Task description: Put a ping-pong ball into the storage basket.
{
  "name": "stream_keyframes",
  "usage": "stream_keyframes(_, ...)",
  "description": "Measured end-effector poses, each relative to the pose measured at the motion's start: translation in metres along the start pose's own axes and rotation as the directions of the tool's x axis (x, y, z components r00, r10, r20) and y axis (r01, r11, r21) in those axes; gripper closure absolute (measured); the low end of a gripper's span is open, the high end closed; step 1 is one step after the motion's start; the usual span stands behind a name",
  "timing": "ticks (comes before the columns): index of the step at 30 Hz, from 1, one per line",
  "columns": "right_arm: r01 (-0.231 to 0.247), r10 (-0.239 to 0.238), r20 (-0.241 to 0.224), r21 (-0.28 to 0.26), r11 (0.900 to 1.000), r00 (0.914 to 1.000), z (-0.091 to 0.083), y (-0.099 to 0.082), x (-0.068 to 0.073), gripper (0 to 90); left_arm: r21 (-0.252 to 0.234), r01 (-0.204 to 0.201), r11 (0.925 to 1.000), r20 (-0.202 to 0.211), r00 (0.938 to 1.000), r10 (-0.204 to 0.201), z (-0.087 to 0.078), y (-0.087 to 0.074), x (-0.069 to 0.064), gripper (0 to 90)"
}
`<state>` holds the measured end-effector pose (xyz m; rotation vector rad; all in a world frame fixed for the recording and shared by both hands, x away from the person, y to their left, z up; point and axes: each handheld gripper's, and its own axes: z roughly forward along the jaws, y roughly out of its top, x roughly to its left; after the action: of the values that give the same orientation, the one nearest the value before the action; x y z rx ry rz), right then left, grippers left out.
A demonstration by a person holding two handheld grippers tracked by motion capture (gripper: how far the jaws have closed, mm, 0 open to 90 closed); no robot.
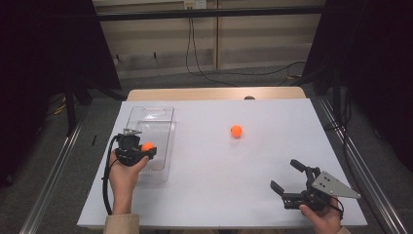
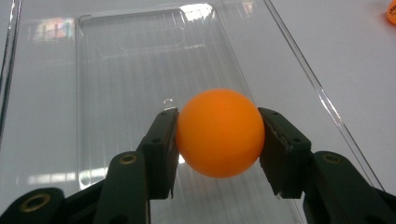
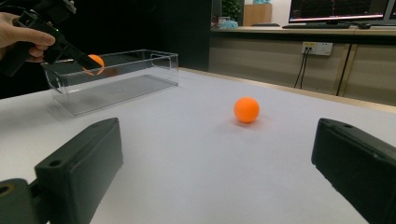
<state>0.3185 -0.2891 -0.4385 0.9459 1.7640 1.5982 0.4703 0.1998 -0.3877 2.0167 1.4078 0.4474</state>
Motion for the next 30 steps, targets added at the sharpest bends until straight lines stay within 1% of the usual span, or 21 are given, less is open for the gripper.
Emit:
stream_keyframes(2, 0.0, 0.0, -0.003, 0.001, 1.0, 1.0, 0.0, 0.0, 0.0, 1.4, -0.003, 0.003, 1.0, 0.001, 1.0, -0.003, 0.0, 0.0, 0.0, 50.7)
stream_keyframes(3, -0.001, 0.001, -0.003, 0.0, 1.0, 1.0, 0.0, 0.0, 0.0, 1.4, -0.004, 0.001, 1.0, -0.005, 1.0, -0.001, -0.001, 0.0, 0.0, 50.5)
stream_keyframes(4, -0.002, 0.002, -0.004, -0.002, 1.0, 1.0, 0.0, 0.0, 0.0, 1.4, -0.007, -0.001, 1.0, -0.019, 0.9998, 0.001, -0.001, 0.0, 0.001, 47.9)
stream_keyframes(5, -0.004, 0.004, -0.003, -0.002, 1.0, 1.0, 0.0, 0.0, 0.0, 1.4, -0.015, 0.008, 0.9999, -0.022, 0.9997, -0.008, 0.0, 0.0, 0.0, 43.7)
stream_keyframes(6, -0.008, 0.008, -0.005, -0.001, 1.0, 1.0, 0.0, 0.0, 0.0, 1.4, -0.021, 0.012, 0.9997, -0.024, 0.9996, -0.013, 0.0, -0.001, 0.0, 42.8)
stream_keyframes(7, -0.007, 0.007, 0.0, -0.001, 1.0, 1.0, 0.0, 0.0, 0.0, 1.4, -0.017, 0.006, 0.9998, -0.025, 0.9997, -0.006, -0.001, -0.001, 0.001, 42.7)
stream_keyframes(10, -0.002, 0.002, -0.003, 0.001, 1.0, 1.0, 0.0, 0.0, 0.0, 1.4, -0.021, 0.01, 0.9997, -0.029, 0.9995, -0.011, -0.001, 0.0, 0.0, 39.3)
stream_keyframes(11, -0.001, 0.001, -0.004, 0.0, 1.0, 1.0, 0.0, 0.0, 0.0, 1.4, -0.017, 0.01, 0.9998, -0.021, 0.9997, -0.01, -0.002, 0.0, 0.001, 38.5)
stream_keyframes(12, -0.001, 0.001, -0.002, -0.001, 1.0, 1.0, 0.0, 0.0, 0.0, 1.4, -0.02, 0.007, 0.9998, -0.027, 0.9996, -0.008, -0.002, 0.0, 0.0, 38.5)
stream_keyframes(14, -0.001, 0.001, -0.003, -0.002, 1.0, 1.0, 0.0, 0.0, 0.0, 1.4, -0.025, 0.007, 0.9997, -0.016, 0.9998, -0.008, -0.004, 0.001, -0.001, 37.4)
stream_keyframes(15, -0.003, 0.003, -0.002, -0.001, 1.0, 1.0, 0.0, 0.0, 0.0, 1.4, -0.026, 0.002, 0.9997, -0.023, 0.9997, -0.003, -0.005, 0.001, -0.002, 36.6)
stream_keyframes(16, -0.003, 0.003, -0.002, 0.001, 1.0, 1.0, 0.001, 0.0, 0.0, 1.3, -0.029, 0.003, 0.9996, -0.01, 0.9999, -0.003, -0.006, 0.002, -0.003, 35.5)
stream_keyframes(17, -0.001, 0.001, 0.001, 0.002, 1.0, 1.0, 0.001, 0.0, 0.0, 1.4, -0.037, 0.008, 0.9993, -0.015, 0.9999, -0.008, -0.006, 0.002, -0.005, 35.3)
stream_keyframes(18, -0.003, 0.003, -0.001, 0.004, 1.0, 1.0, 0.001, 0.0, 0.0, 1.4, -0.034, -0.006, 0.9994, -0.004, 1.0, 0.006, -0.007, 0.003, -0.006, 35.0)
stream_keyframes(19, 0.001, -0.001, 0.0, 0.002, 1.0, 1.0, 0.0, 0.0, 0.0, 1.4, -0.032, -0.006, 0.9995, 0.0, 1.0, 0.006, -0.008, 0.004, -0.007, 34.0)
stream_keyframes(20, 0.001, -0.001, -0.002, 0.0, 1.0, 1.0, 0.001, 0.0, 0.0, 1.4, -0.043, -0.002, 0.9991, 0.003, 1.0, 0.002, -0.009, 0.004, -0.008, 33.4)
stream_keyframes(21, -0.003, 0.003, 0.002, 0.002, 1.0, 1.0, 0.0, 0.0, 0.0, 1.4, -0.04, -0.008, 0.9992, 0.008, 0.9999, 0.008, -0.01, 0.005, -0.009, 32.4)
stream_keyframes(26, 0.001, -0.001, 0.004, 0.002, 1.0, 1.0, 0.0, 0.0, 0.0, 1.4, -0.052, -0.013, 0.9986, 0.019, 0.9997, 0.014, -0.014, 0.007, -0.012, 26.6)
stream_keyframes(27, 0.001, -0.001, -0.001, 0.001, 1.0, 1.0, 0.0, 0.0, 0.0, 1.4, -0.049, -0.02, 0.9986, 0.019, 0.9996, 0.021, -0.015, 0.008, -0.014, 25.7)
stream_keyframes(29, 0.0, 0.0, -0.002, 0.001, 1.0, 1.0, 0.0, 0.0, 0.0, 1.4, -0.057, -0.019, 0.9982, 0.032, 0.9993, 0.021, -0.017, 0.009, -0.017, 24.5)
stream_keyframes(30, 0.0, 0.0, -0.001, 0.0, 1.0, 1.0, 0.0, 0.0, 0.0, 1.4, -0.053, -0.031, 0.9981, 0.03, 0.999, 0.033, -0.018, 0.01, -0.019, 24.4)
